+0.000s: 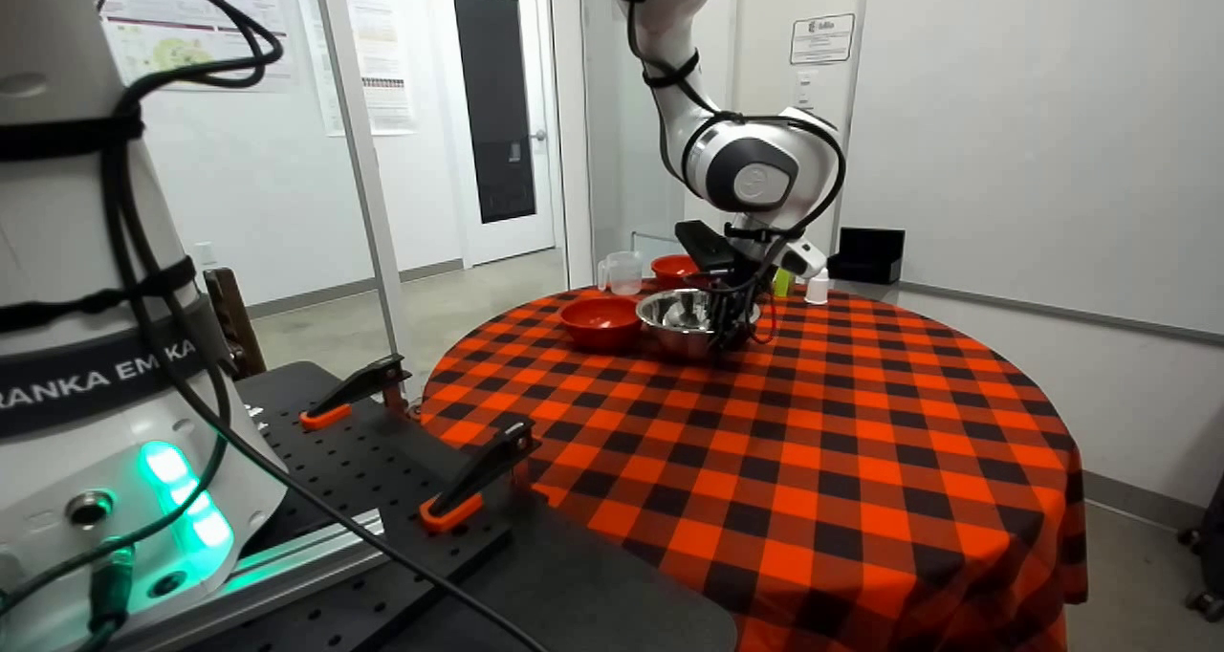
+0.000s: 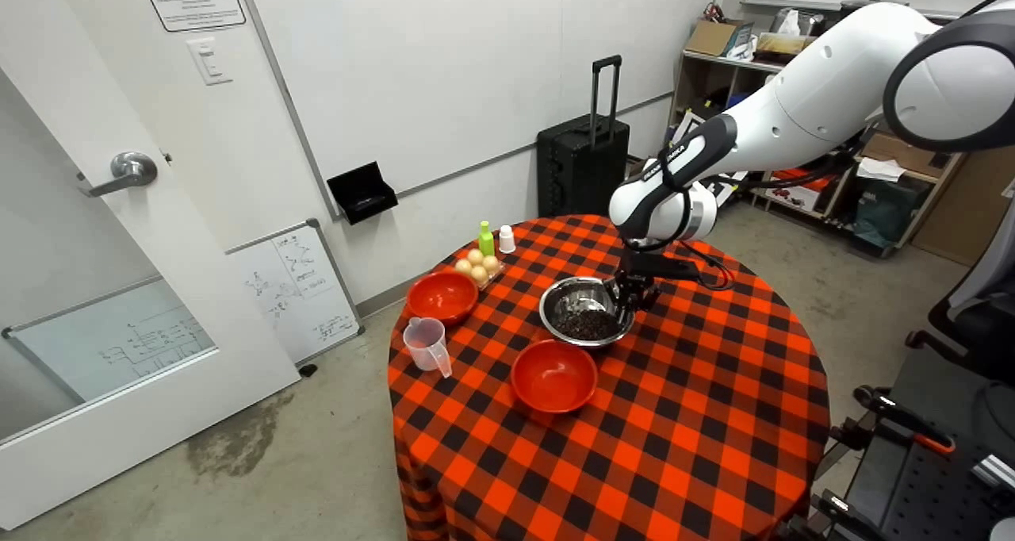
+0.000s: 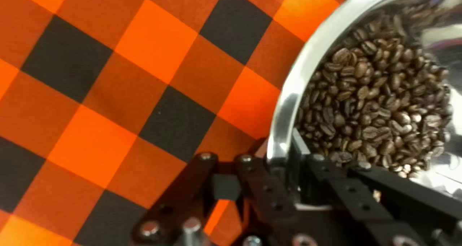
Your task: Pour the content from the silver bowl into the orange bowl
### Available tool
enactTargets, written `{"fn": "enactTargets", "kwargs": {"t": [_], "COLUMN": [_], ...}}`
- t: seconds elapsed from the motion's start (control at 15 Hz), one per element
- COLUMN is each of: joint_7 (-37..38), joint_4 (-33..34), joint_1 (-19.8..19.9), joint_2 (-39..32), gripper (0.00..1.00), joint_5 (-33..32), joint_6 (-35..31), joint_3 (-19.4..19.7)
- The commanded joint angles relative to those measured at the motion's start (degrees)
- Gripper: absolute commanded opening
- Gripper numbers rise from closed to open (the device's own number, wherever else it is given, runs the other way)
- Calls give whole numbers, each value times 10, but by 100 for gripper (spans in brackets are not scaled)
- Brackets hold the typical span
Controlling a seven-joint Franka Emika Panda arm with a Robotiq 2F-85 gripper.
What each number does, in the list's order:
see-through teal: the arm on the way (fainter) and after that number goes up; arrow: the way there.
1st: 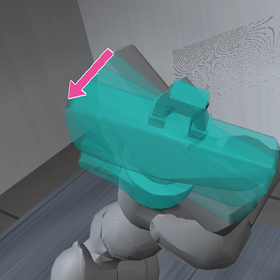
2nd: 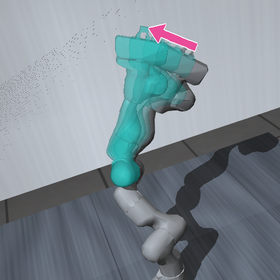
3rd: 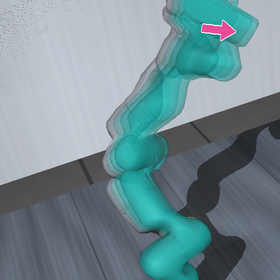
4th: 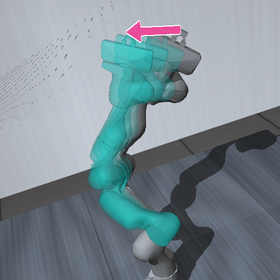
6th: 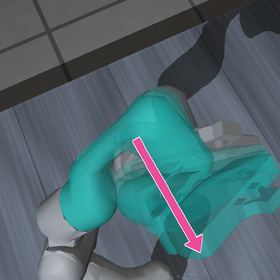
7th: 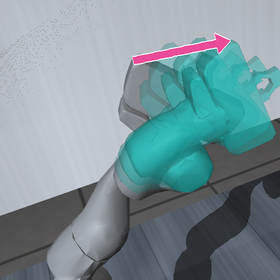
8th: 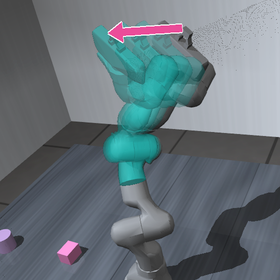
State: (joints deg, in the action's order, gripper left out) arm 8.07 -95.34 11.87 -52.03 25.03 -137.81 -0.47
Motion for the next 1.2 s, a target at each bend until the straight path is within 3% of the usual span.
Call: {"fn": "enactTargets", "kwargs": {"t": [0.0,0.67,1.13], "joint_7": [11,-2,-24], "joint_4": [-10,-34,-53], "joint_1": [-1,-9,-54], "joint_2": [15,89,187], "gripper": [2,2,2], "joint_5": [0,-31,-167], "joint_6": [-19,-38,29], "joint_3": [6,20,43]}}
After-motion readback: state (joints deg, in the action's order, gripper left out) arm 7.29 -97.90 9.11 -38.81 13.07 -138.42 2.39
